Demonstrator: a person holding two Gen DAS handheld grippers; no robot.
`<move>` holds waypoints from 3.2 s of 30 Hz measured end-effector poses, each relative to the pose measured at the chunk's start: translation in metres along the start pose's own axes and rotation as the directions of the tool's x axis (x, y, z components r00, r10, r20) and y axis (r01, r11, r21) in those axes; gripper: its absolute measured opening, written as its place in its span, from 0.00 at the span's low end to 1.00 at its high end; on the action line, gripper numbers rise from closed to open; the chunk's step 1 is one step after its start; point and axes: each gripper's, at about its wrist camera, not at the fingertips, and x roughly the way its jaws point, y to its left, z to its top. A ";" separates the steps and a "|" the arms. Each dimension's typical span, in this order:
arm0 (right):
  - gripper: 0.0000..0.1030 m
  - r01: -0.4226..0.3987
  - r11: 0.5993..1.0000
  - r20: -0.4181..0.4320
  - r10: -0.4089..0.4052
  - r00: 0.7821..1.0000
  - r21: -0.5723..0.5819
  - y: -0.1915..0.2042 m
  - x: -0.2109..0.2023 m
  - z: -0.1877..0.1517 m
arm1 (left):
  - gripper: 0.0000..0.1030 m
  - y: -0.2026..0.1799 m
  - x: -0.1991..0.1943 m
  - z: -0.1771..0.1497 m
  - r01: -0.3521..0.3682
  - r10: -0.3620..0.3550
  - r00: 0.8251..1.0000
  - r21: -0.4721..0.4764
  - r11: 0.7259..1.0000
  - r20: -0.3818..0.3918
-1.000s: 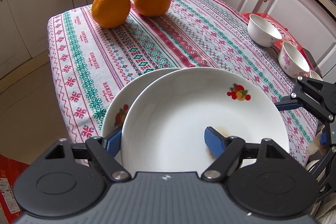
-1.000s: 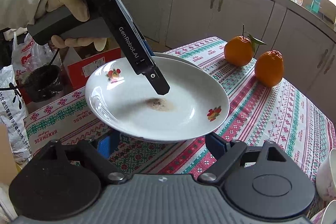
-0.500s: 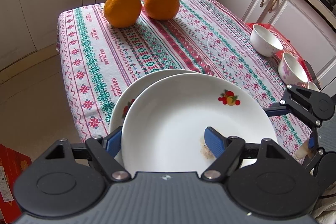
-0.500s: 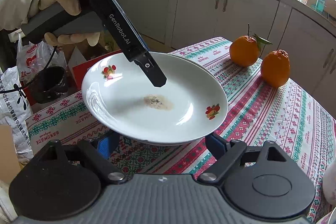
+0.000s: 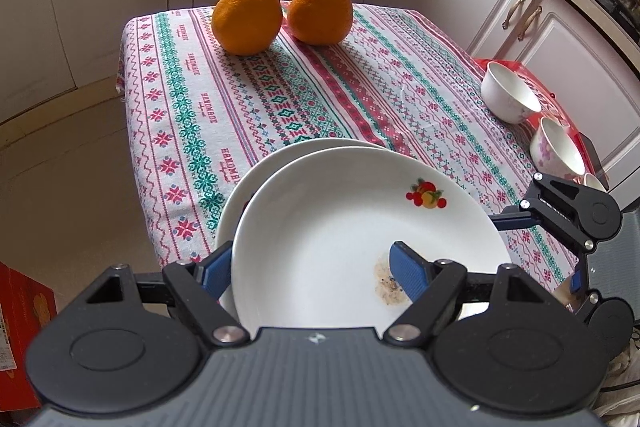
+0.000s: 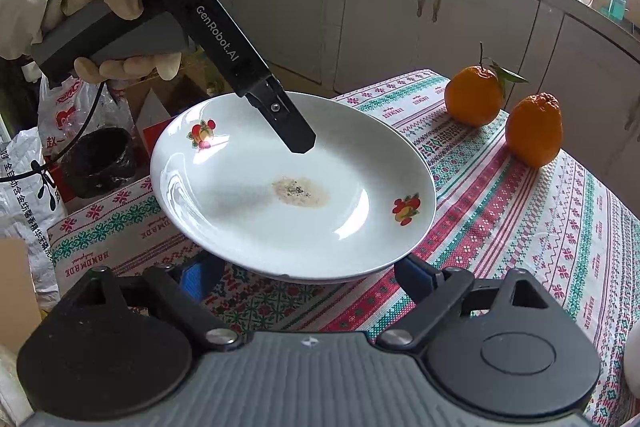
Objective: Organize plates and bowls
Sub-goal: 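Lower the plate onto the stack and open the left gripper, then reach the right gripper to a white bowl and grasp its rim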
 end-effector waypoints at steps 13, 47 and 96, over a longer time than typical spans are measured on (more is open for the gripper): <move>0.92 0.012 0.999 0.014 -0.012 1.000 0.034 -0.001 -0.009 0.000 | 0.84 -0.014 0.021 0.015 -0.024 0.027 0.999 0.080 0.997 -0.039; 0.92 0.000 0.999 0.044 -0.002 0.999 0.052 0.002 -0.017 -0.005 | 0.91 -0.032 0.016 0.014 -0.131 0.136 0.991 0.183 0.974 -0.015; 1.00 0.399 0.744 -0.060 -0.438 0.897 0.535 -0.121 -0.221 -0.211 | 0.92 -0.360 0.100 -0.081 0.060 -0.245 0.940 0.590 0.805 0.238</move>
